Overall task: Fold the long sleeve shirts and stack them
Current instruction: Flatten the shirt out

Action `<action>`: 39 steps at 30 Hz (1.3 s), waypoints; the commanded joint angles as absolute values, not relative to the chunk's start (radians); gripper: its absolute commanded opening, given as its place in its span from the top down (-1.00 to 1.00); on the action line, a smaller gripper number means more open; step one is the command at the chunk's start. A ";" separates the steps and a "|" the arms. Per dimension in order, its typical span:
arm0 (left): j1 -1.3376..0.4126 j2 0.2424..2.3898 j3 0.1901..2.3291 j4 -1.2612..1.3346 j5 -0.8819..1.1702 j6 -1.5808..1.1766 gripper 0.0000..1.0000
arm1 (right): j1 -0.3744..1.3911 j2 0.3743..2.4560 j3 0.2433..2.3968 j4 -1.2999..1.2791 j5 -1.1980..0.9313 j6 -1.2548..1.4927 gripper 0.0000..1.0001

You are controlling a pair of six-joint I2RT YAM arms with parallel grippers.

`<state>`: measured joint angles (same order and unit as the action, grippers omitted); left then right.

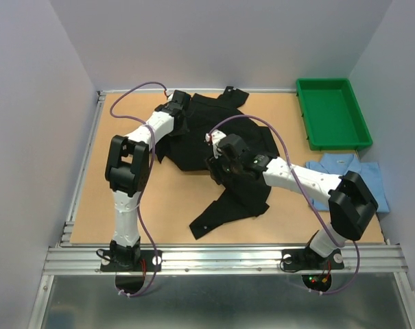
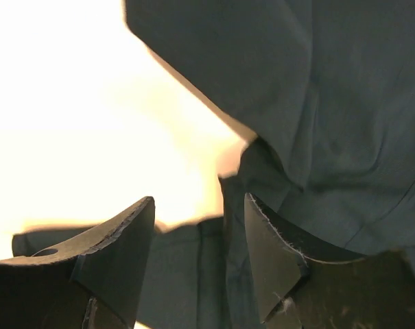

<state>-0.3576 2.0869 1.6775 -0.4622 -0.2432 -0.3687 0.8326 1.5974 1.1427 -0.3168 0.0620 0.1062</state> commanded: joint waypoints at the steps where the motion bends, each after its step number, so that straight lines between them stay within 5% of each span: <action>1: -0.368 2.108 1.788 -0.479 -0.232 -0.319 0.74 | 0.850 1.588 1.229 -0.239 0.083 -0.024 -0.20; 13: -0.368 2.180 1.868 -0.469 -0.091 -0.258 0.67 | 0.937 1.847 1.344 -0.055 0.047 -0.360 -0.40; 26: -0.368 2.220 1.898 -0.518 -0.026 -0.212 0.66 | 1.020 1.994 1.232 0.401 0.389 -0.693 -0.46; 39: -0.368 2.223 1.902 -0.552 -0.014 -0.206 0.66 | 1.031 2.112 1.275 0.512 0.425 -0.750 -0.22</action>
